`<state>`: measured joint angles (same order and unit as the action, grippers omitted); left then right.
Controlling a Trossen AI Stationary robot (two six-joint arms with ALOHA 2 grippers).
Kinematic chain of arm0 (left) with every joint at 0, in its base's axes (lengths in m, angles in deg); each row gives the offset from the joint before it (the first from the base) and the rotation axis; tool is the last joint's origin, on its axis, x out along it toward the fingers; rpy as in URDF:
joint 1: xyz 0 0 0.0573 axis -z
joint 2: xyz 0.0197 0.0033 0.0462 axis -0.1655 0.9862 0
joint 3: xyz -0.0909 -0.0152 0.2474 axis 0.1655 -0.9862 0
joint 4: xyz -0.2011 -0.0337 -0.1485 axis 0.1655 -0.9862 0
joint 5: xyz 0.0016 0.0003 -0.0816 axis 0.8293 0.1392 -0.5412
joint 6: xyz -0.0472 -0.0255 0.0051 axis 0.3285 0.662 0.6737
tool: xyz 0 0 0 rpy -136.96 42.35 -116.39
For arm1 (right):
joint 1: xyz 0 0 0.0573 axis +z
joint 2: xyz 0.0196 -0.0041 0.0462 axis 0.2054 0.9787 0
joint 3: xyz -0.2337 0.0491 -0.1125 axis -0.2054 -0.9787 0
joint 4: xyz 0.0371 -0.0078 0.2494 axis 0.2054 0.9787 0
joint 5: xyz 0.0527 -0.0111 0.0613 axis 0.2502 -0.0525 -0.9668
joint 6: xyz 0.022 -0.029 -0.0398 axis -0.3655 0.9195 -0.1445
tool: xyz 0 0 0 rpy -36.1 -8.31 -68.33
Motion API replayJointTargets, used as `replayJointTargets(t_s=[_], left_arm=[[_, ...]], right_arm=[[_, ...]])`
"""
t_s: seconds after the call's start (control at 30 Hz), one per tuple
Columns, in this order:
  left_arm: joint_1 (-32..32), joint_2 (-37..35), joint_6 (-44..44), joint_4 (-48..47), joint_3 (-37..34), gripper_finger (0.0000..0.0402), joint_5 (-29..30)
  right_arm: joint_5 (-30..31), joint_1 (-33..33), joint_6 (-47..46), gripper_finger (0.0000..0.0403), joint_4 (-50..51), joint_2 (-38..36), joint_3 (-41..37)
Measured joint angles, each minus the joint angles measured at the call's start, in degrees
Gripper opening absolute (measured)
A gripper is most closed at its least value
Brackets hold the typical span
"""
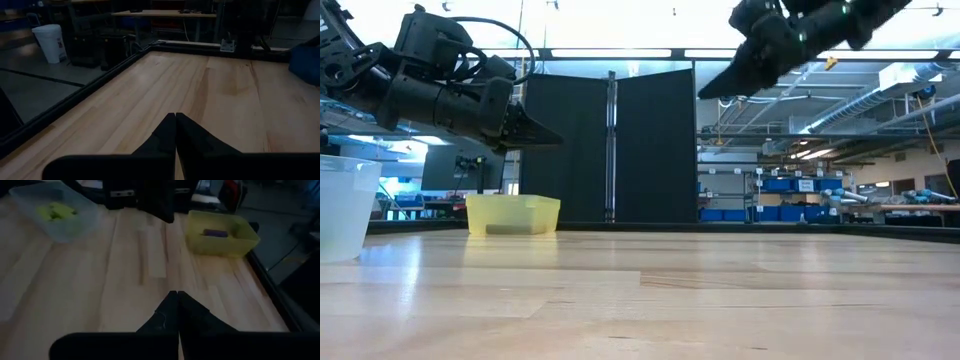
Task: Sort blocks
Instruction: Return to Home Position
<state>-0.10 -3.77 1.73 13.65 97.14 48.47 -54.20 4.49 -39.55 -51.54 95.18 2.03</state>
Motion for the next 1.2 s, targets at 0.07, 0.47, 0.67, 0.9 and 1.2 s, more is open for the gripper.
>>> replayJointTargets(t_s=[0.07,0.47,0.67,0.9,1.2], left_arm=[[0.00,0.00,-0.40,0.01,0.00,0.0016,0.00],[0.00,-0.02,-0.98,1.33,0.02,0.0016,-0.85],[0.00,-0.02,-0.98,1.57,0.02,0.0016,-0.92],[0.00,-0.41,-1.47,2.48,0.02,0.0016,-1.26],[0.00,-8.27,-4.45,-3.12,0.02,0.0016,-2.49]], right_arm=[[-0.32,-0.95,0.39,0.0005,-5.28,-0.01,-3.16],[-13.35,-7.59,-3.46,0.0005,-22.14,-8.37,-20.25],[-13.64,-9.39,-3.24,0.0005,-22.21,-19.59,-26.55],[-11.19,-9.41,-3.29,0.0005,-22.18,-31.77,-33.75],[-10.01,-9.41,-4.07,0.0005,-22.03,-42.83,-39.89]])
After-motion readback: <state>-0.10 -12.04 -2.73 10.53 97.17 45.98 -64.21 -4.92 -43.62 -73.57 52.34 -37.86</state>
